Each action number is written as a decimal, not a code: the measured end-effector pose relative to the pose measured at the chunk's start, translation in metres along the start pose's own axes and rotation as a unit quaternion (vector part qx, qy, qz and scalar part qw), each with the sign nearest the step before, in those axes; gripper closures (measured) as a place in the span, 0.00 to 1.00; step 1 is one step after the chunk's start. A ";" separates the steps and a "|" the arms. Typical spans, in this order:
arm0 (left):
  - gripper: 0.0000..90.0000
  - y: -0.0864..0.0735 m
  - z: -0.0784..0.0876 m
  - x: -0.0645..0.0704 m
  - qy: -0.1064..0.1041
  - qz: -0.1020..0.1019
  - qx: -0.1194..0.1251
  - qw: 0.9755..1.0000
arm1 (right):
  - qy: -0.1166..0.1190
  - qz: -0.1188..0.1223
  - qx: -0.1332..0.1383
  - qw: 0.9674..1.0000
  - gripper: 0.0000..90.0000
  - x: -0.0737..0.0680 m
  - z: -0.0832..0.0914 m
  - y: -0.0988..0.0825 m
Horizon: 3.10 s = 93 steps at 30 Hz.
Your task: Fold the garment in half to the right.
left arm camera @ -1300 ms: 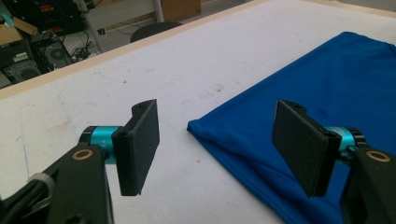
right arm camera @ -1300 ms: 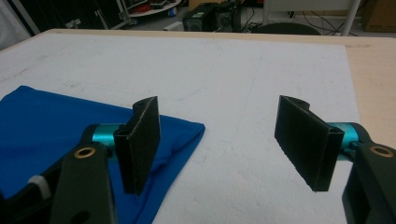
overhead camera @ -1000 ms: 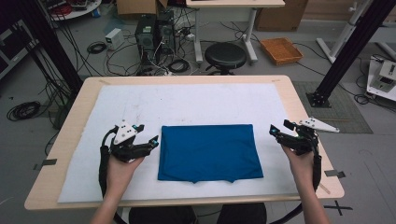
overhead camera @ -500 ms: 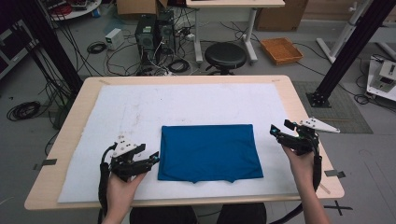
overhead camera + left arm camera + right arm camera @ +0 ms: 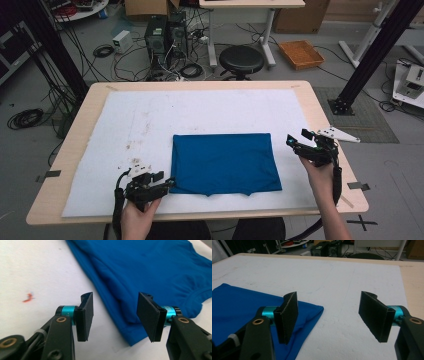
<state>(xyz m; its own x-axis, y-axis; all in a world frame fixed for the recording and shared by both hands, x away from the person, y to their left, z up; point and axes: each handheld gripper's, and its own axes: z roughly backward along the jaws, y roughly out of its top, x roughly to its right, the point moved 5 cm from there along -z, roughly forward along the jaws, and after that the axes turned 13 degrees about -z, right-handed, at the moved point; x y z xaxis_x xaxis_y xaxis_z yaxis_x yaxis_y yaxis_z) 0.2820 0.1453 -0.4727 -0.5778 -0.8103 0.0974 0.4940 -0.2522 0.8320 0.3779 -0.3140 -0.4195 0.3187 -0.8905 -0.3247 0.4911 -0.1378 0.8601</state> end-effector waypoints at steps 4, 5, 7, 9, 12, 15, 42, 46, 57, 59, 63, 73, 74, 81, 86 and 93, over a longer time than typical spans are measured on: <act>0.53 -0.001 -0.004 0.003 0.002 -0.001 -0.008 1.000 | 0.000 0.001 0.000 1.000 0.36 0.000 0.000 0.000; 0.53 -0.001 -0.005 0.003 0.005 0.002 -0.011 1.000 | 0.001 0.001 0.000 1.000 0.36 0.000 0.000 0.000; 0.54 -0.003 -0.007 0.003 0.008 0.003 -0.019 1.000 | 0.000 0.001 0.000 1.000 0.36 0.000 0.000 -0.001; 0.54 -0.004 -0.009 0.003 0.011 0.004 -0.023 1.000 | 0.000 0.001 0.001 1.000 0.36 0.000 0.001 -0.001; 0.59 -0.004 -0.009 0.004 0.013 0.006 -0.025 1.000 | 0.000 0.002 0.002 1.000 0.36 -0.001 0.001 0.000; 0.63 -0.005 -0.010 0.005 0.014 0.008 -0.030 0.999 | 0.002 0.002 0.000 1.000 0.36 -0.002 0.000 -0.001; 0.93 -0.004 -0.015 0.013 0.022 0.009 -0.032 0.999 | 0.109 0.078 -0.061 0.989 0.48 -0.121 -0.081 0.008; 0.93 -0.004 -0.015 0.013 0.021 0.010 -0.031 0.999 | 0.123 0.092 -0.083 0.985 0.51 -0.150 -0.109 0.007; 0.93 -0.004 -0.015 0.012 0.022 0.009 -0.030 0.999 | 0.162 0.066 -0.151 0.973 0.67 -0.217 -0.183 -0.012; 0.93 -0.004 -0.015 0.012 0.021 0.006 -0.030 0.999 | 0.157 0.072 -0.165 0.971 0.69 -0.229 -0.197 -0.019; 0.93 -0.004 -0.015 0.012 0.020 0.007 -0.029 0.999 | 0.144 0.099 -0.183 0.968 0.69 -0.252 -0.217 -0.030; 0.93 -0.005 -0.014 0.013 0.022 0.004 -0.028 0.999 | 0.122 0.120 -0.217 0.961 0.73 -0.280 -0.249 -0.050; 0.93 -0.005 -0.014 0.013 0.022 0.004 -0.028 0.999 | 0.122 0.118 -0.219 0.961 0.74 -0.281 -0.250 -0.051; 0.93 -0.005 -0.015 0.013 0.023 0.002 -0.028 0.999 | 0.101 0.153 -0.225 0.957 0.96 -0.283 -0.257 -0.058; 0.93 -0.004 -0.015 0.013 0.022 0.003 -0.028 0.999 | 0.107 0.152 -0.218 0.958 0.97 -0.284 -0.254 -0.054; 0.95 -0.003 -0.012 0.012 0.023 -0.001 -0.027 0.999 | 0.123 0.129 -0.196 0.964 0.97 -0.283 -0.246 -0.042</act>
<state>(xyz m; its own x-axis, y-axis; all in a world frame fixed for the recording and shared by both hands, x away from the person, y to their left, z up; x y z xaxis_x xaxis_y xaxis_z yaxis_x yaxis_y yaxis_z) 0.2815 0.1302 -0.4808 -0.5488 -0.8330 0.0698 0.5277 -0.2804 0.8018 0.4670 0.0503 -0.4608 0.6301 -0.7366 -0.2457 0.6237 0.2916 0.7252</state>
